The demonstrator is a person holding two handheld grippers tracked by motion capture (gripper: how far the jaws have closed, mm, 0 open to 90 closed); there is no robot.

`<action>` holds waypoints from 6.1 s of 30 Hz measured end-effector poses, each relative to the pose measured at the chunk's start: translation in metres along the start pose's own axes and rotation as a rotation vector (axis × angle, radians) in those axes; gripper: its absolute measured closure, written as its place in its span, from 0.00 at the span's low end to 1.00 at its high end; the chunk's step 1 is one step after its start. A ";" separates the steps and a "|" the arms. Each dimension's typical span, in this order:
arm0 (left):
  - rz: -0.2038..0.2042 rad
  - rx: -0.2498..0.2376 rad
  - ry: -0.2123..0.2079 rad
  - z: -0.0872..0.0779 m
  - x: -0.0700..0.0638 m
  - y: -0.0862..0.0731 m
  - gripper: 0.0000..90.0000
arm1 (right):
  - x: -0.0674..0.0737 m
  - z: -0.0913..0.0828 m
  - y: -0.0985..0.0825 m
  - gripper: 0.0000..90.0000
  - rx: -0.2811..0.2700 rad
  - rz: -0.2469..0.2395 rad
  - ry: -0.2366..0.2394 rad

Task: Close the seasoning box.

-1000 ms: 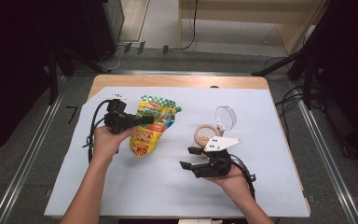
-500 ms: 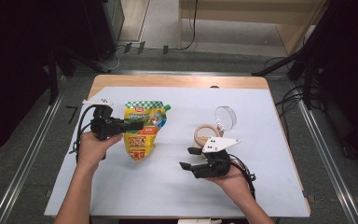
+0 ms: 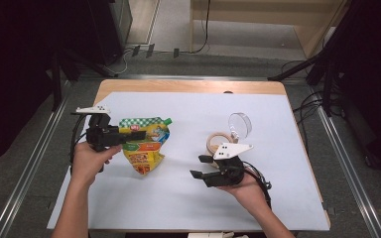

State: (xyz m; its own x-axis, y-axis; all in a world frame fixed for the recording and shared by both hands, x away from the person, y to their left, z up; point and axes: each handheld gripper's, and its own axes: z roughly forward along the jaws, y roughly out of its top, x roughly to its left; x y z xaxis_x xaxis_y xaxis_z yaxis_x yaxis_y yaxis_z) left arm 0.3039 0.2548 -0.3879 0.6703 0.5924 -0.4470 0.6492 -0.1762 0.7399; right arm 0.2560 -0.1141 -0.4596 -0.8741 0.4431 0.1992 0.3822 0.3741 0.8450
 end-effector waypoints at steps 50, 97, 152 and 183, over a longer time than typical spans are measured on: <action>-0.061 -0.053 0.187 -0.057 0.025 -0.005 0.49 | -0.054 -0.082 -0.011 0.94 0.001 0.147 -0.128; -0.062 0.051 0.162 -0.003 0.053 -0.023 0.46 | -0.126 -0.089 -0.006 1.00 -0.095 0.281 -0.262; -0.052 0.057 0.186 -0.003 0.052 -0.024 0.44 | -0.103 -0.086 0.001 0.55 -0.066 0.145 -0.240; -0.037 0.071 0.193 0.007 0.052 -0.024 0.44 | -0.123 -0.086 -0.048 0.28 -0.030 0.151 -0.340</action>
State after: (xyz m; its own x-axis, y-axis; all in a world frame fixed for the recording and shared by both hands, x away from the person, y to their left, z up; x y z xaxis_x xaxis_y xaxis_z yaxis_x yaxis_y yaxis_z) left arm 0.3257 0.2843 -0.4324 0.5684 0.7381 -0.3634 0.7005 -0.2026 0.6843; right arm 0.3194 -0.2568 -0.4824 -0.6572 0.7384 0.1511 0.4858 0.2617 0.8339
